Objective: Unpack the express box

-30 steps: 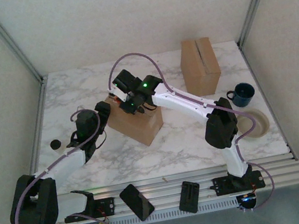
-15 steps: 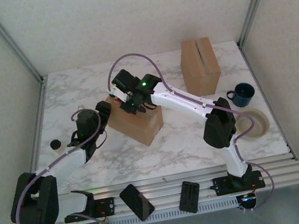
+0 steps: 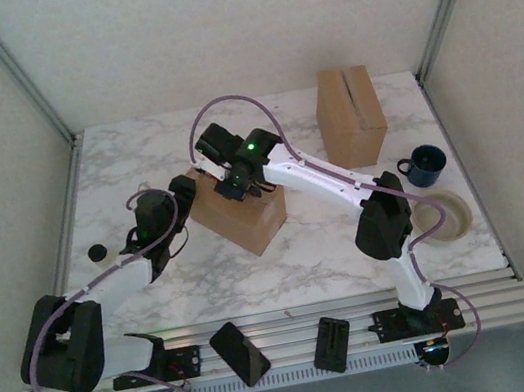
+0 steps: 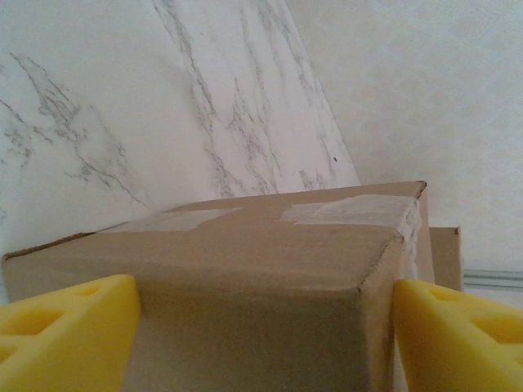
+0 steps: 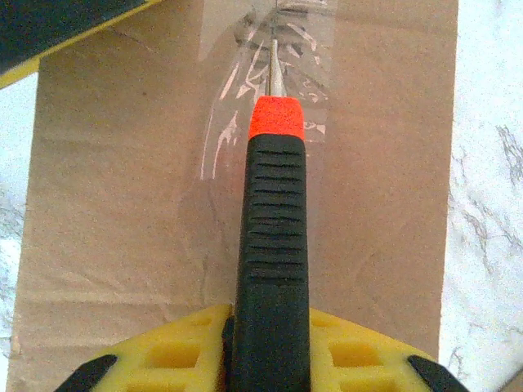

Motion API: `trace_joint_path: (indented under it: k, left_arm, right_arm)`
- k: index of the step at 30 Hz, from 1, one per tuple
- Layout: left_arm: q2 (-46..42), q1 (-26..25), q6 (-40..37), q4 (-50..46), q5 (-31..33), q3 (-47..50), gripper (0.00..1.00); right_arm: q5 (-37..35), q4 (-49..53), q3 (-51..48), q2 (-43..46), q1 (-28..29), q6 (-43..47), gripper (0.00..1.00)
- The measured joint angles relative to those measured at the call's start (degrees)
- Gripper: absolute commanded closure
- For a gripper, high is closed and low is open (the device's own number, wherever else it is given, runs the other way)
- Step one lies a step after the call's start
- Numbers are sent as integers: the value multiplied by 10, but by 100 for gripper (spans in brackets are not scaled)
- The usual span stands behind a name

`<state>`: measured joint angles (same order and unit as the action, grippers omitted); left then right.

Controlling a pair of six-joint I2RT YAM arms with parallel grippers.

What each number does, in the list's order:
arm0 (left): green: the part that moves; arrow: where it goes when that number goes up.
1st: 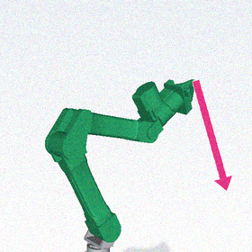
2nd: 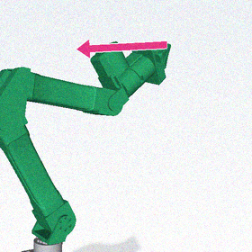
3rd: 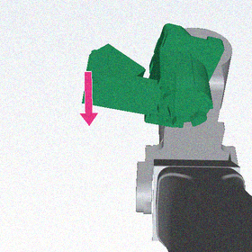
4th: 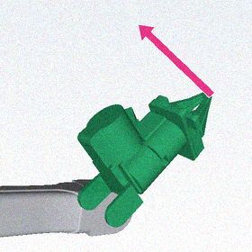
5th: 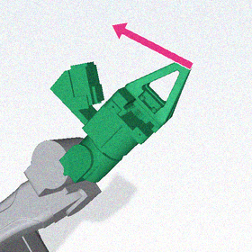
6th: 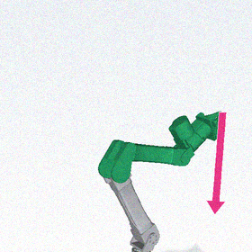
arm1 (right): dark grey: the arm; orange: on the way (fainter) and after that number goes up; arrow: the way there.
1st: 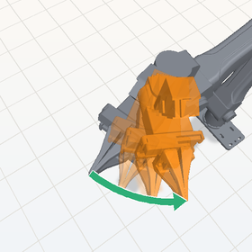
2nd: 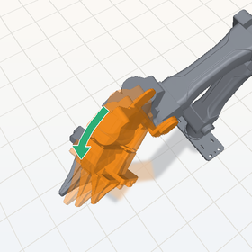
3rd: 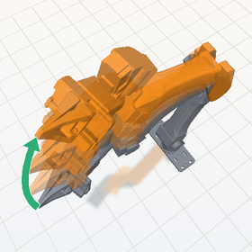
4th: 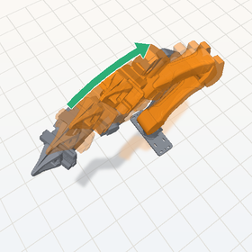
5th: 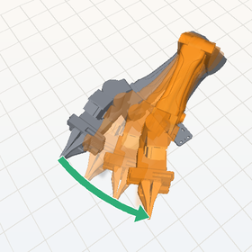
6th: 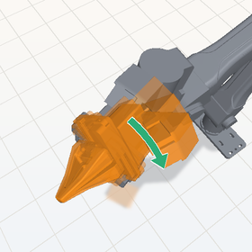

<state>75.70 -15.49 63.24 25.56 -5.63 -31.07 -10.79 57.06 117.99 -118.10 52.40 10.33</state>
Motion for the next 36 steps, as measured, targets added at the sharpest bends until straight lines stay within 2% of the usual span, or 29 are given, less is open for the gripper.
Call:
trace_joint_path:
  k: [23,36]
  left_arm:
    - [10,0,0,15,-9,0,22]
    - [19,0,0,30,-11,0,22]
  right_arm:
    - [-25,39,-52,43,6,-13,100]
    - [-32,82,-136,123,16,-55,100]
